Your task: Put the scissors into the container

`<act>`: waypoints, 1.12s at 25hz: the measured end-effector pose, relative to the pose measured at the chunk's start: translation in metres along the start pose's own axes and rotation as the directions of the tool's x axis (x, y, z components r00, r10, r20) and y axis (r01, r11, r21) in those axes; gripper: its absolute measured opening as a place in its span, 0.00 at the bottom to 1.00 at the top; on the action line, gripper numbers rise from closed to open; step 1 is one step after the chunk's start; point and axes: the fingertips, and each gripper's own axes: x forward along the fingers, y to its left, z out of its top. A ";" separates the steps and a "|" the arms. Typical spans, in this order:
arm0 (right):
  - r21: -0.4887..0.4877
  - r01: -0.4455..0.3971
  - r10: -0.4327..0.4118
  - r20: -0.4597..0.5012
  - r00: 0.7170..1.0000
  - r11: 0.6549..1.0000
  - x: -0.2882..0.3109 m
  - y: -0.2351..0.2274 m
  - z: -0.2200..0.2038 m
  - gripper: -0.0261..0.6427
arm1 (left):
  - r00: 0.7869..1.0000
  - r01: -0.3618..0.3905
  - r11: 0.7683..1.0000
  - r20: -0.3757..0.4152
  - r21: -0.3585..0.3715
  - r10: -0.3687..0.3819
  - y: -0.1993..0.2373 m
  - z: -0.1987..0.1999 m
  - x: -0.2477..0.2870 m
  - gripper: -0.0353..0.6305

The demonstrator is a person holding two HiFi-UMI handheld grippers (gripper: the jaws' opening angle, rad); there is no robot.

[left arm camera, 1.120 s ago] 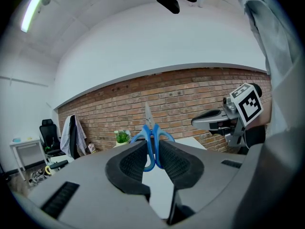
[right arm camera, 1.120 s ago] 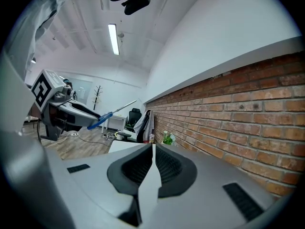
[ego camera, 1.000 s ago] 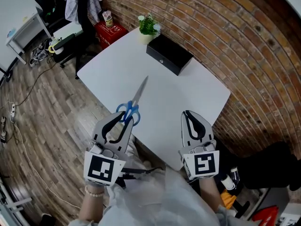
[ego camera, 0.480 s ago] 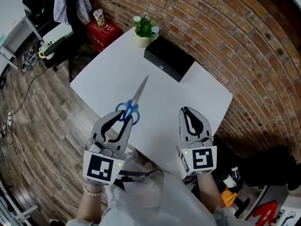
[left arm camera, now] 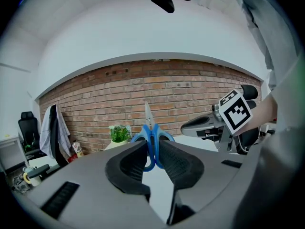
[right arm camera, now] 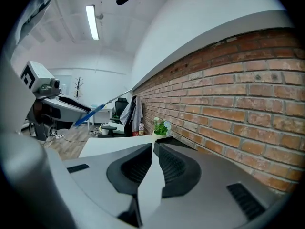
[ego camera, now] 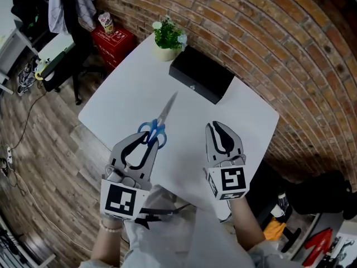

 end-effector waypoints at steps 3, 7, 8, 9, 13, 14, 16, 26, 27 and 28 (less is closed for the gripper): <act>0.020 0.023 -0.023 -0.017 1.000 1.000 0.024 0.000 -0.005 0.11 | 1.000 0.016 1.000 -0.001 0.006 -0.016 0.014 -0.004 0.012 0.20; 0.056 0.057 -0.056 -0.035 0.998 0.997 0.054 -0.004 -0.013 0.12 | 0.999 0.037 0.999 -0.009 0.010 -0.037 0.030 -0.011 0.027 0.20; 0.059 0.065 -0.063 -0.041 0.997 0.996 0.061 -0.005 -0.015 0.12 | 0.999 0.041 0.999 -0.012 0.009 -0.041 0.034 -0.012 0.031 0.20; 0.059 0.073 -0.070 -0.048 0.996 0.996 0.067 -0.006 -0.018 0.12 | 0.999 0.045 0.999 -0.014 0.006 -0.045 0.037 -0.014 0.034 0.20; 0.074 0.106 -0.100 -0.074 0.992 0.992 0.092 -0.011 -0.028 0.12 | 0.998 0.056 0.998 -0.022 0.004 -0.056 0.050 -0.020 0.048 0.20; 0.087 0.112 -0.105 -0.082 0.991 0.990 0.098 -0.013 -0.031 0.13 | 0.998 0.059 0.998 -0.025 0.003 -0.059 0.053 -0.021 0.052 0.20; 0.110 0.120 -0.109 -0.097 0.989 0.987 0.110 -0.016 -0.037 0.20 | 0.998 0.063 0.998 -0.028 -0.004 -0.063 0.059 -0.024 0.060 0.20; 0.186 0.186 -0.158 -0.156 0.975 0.965 0.169 -0.028 -0.066 0.21 | 0.993 0.105 0.994 -0.055 0.012 -0.104 0.081 -0.044 0.095 0.20; 0.193 0.193 -0.162 -0.161 0.973 0.962 0.173 -0.028 -0.069 0.21 | 0.993 0.108 0.994 -0.055 0.015 -0.107 0.082 -0.046 0.098 0.20; 0.200 0.200 -0.168 -0.166 0.972 0.959 0.177 -0.029 -0.073 0.20 | 0.992 0.113 0.993 -0.055 0.020 -0.111 0.084 -0.047 0.100 0.20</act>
